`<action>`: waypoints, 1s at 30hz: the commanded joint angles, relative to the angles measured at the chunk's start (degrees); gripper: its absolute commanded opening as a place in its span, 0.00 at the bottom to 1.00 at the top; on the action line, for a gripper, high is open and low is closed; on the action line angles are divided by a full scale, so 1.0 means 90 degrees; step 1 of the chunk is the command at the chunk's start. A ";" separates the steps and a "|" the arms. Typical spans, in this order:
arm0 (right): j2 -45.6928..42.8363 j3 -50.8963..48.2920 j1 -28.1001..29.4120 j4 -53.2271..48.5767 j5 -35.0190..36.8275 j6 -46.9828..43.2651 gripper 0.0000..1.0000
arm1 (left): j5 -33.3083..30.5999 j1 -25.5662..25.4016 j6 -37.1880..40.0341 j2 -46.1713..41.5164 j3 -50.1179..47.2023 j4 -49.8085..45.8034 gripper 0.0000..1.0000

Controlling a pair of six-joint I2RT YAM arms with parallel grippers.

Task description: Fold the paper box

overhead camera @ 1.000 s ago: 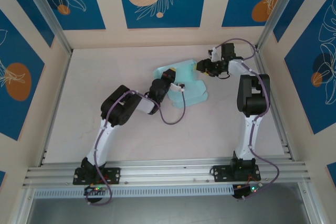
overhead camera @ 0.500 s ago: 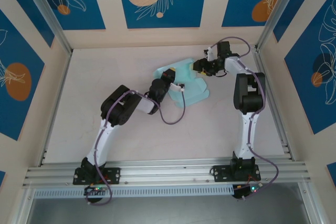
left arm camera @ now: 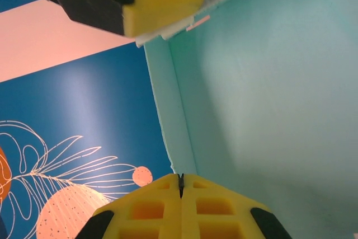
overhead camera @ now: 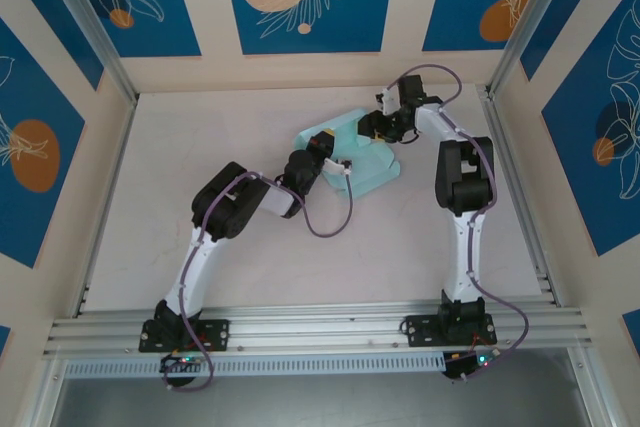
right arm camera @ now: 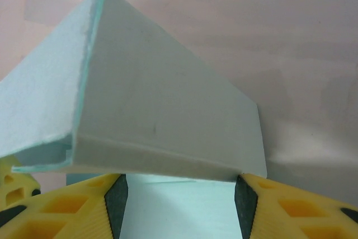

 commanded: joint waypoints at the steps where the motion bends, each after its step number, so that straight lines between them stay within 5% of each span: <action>1: 0.0333 0.0521 0.0053 -0.0359 0.0000 -0.0168 0.56 | 0.0467 0.0047 -0.0178 -0.0027 -0.0200 -0.0594 0.00; 12: 0.0426 0.0857 0.0062 -0.0465 0.0731 -0.0143 0.62 | 0.0554 0.0085 -0.0280 -0.0096 -0.0192 -0.0698 0.00; 30: 0.0666 0.1402 0.0098 -0.0500 0.0400 -0.0483 0.59 | 0.0851 0.0085 -0.0886 -0.0450 -0.0066 -0.1500 0.00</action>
